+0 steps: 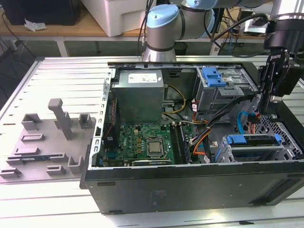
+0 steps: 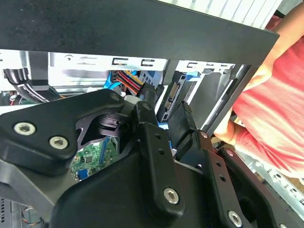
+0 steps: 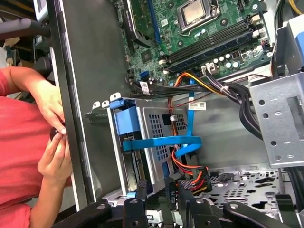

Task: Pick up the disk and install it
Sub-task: 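Insert the first disk wire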

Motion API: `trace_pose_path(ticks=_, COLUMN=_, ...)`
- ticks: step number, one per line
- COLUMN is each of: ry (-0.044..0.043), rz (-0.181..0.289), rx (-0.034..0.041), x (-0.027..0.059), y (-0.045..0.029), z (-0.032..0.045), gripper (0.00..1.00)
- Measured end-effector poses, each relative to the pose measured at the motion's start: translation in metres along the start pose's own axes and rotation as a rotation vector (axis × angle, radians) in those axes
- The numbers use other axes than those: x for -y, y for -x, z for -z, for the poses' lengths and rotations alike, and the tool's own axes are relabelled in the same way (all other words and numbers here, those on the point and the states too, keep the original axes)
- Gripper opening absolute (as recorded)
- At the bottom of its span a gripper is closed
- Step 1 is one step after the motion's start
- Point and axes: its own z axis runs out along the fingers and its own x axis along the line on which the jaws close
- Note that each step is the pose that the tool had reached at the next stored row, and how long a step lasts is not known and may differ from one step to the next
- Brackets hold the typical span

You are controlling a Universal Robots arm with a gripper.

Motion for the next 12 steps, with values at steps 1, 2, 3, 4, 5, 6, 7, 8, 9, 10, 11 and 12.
trace_pose_path(ticks=1, ry=0.0001, rz=0.000, rx=0.0001, x=0.0000, y=-0.0004, z=-0.0005, gripper=0.39)
trace_pose_path(ticks=2, ry=0.0000, rz=0.000, rx=0.0000, x=0.0000, y=-0.0004, z=-0.0006, gripper=0.39)
trace_pose_path(ticks=3, ry=0.0000, rz=0.000, rx=-0.0001, x=0.0000, y=-0.0005, z=-0.0008, gripper=0.39)
trace_pose_path(ticks=4, ry=0.0000, rz=0.000, rx=-0.0002, x=0.0000, y=-0.0002, z=-0.0012, gripper=0.39)
trace_pose_path(ticks=5, ry=0.0000, rz=0.000, rx=-0.0002, x=-0.0001, y=-0.0001, z=-0.0015, gripper=0.39)
trace_pose_path(ticks=6, ry=0.0000, rz=0.000, rx=0.0000, x=-0.0001, y=0.0002, z=-0.0017, gripper=0.39)
trace_pose_path(ticks=7, ry=0.0000, rz=0.000, rx=0.0000, x=-0.0002, y=0.0006, z=-0.0021, gripper=0.39)
trace_pose_path(ticks=8, ry=0.0002, rz=0.000, rx=0.0000, x=-0.0003, y=0.0011, z=-0.0023, gripper=0.39)
trace_pose_path(ticks=9, ry=0.0000, rz=0.000, rx=0.0000, x=-0.0006, y=0.0025, z=-0.0020, gripper=0.39)
trace_pose_path(ticks=10, ry=0.0000, rz=0.000, rx=0.0000, x=-0.0012, y=0.0044, z=-0.0012, gripper=0.39)
trace_pose_path(ticks=11, ry=0.0002, rz=0.000, rx=0.0001, x=-0.0016, y=0.0057, z=-0.0008, gripper=0.39)
trace_pose_path(ticks=12, ry=0.0001, rz=0.000, rx=0.0001, x=-0.0018, y=0.0065, z=-0.0007, gripper=0.39)
